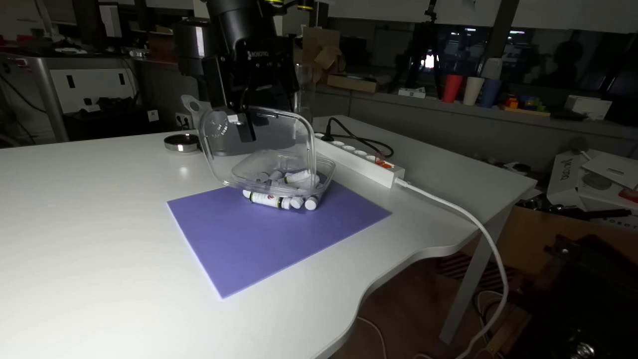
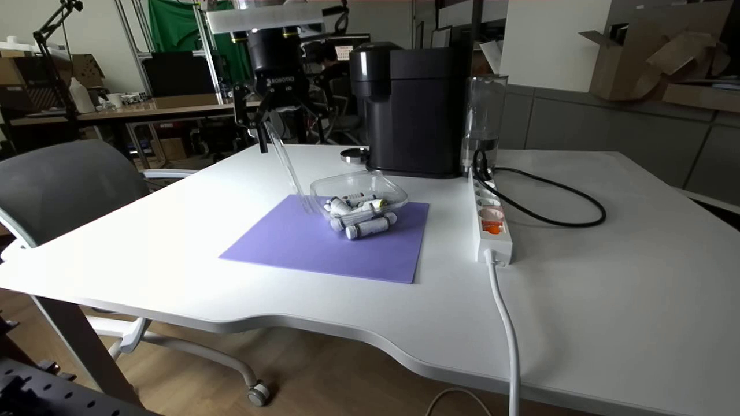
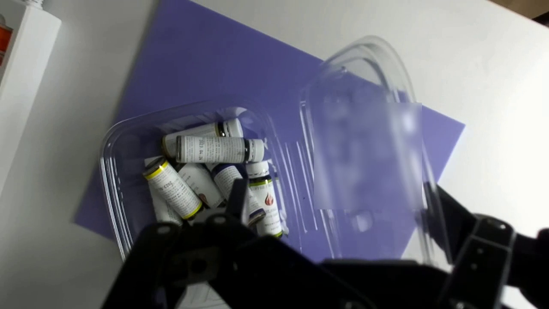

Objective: Open the lid of the clear bowl

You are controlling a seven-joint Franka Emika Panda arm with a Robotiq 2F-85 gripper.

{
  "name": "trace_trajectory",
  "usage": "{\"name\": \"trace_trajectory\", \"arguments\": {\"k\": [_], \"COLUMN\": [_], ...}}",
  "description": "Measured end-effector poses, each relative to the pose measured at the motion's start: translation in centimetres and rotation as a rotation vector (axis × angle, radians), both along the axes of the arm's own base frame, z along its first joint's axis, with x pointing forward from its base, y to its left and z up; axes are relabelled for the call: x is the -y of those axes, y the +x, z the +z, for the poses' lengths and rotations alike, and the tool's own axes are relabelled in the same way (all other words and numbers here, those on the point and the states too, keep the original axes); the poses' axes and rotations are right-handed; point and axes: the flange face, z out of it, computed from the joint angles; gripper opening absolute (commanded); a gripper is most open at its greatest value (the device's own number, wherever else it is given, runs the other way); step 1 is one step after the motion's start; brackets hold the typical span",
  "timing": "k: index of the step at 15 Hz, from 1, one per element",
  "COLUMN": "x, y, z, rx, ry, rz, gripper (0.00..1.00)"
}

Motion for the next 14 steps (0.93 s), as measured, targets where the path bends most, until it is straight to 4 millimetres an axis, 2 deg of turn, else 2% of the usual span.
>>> {"name": "trace_trajectory", "arguments": {"k": [4, 14], "x": [-0.7, -3.9], "y": [-0.8, -2.0], "z": [-0.2, 0.2], "rx": [-0.067, -0.158], "ry": [0.032, 0.15], "rz": [0.041, 0.338], "gripper": [1.0, 1.0]}}
